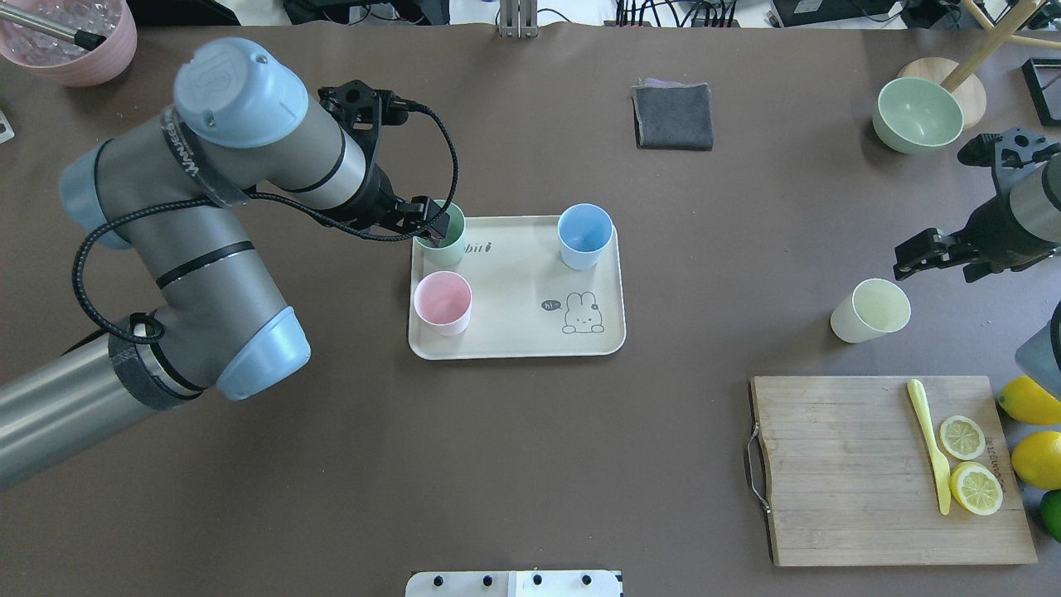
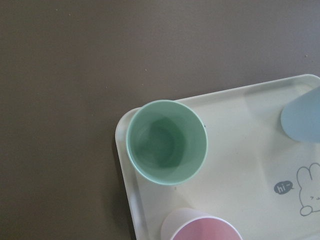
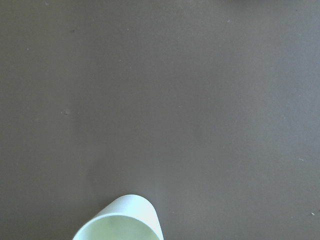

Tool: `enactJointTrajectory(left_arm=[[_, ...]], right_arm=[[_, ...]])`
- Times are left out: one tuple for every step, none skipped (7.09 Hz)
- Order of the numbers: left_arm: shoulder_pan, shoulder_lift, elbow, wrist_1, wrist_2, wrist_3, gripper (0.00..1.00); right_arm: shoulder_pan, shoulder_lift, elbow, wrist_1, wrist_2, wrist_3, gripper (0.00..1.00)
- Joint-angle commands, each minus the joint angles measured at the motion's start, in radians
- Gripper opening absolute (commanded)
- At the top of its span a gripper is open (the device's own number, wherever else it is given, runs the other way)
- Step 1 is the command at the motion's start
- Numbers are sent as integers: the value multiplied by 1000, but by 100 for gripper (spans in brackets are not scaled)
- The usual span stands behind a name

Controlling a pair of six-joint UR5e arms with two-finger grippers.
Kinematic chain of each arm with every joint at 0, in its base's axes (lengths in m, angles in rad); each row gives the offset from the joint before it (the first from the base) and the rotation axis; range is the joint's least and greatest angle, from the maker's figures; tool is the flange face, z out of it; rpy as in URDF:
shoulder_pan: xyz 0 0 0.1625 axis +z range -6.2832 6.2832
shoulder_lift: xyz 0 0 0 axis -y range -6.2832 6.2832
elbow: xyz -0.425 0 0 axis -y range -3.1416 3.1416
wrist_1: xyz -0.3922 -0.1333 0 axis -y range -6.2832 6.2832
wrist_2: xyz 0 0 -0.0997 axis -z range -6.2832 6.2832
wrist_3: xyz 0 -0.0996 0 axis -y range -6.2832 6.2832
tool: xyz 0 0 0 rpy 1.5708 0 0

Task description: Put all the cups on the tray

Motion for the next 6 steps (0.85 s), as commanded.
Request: enactJointTrajectory(left_arm=[[-40, 7, -4, 1, -22, 31, 98], [-42, 9, -5, 1, -22, 31, 98], [-42, 9, -4, 1, -21, 31, 98], [-44, 10, -4, 1, -21, 33, 98], [-50, 10, -4, 1, -22, 33, 98], [-70, 19, -5, 4, -25, 60, 98]], right_arm=[[-59, -50, -19, 116, -37, 34, 74], [-85, -50, -20, 118, -46, 58, 39], [-97, -53, -20, 118, -65, 60, 14], [-100, -52, -19, 118, -70, 60, 0], [-100, -46, -13, 117, -68, 62, 0], [-100, -35, 21, 115, -60, 77, 0]])
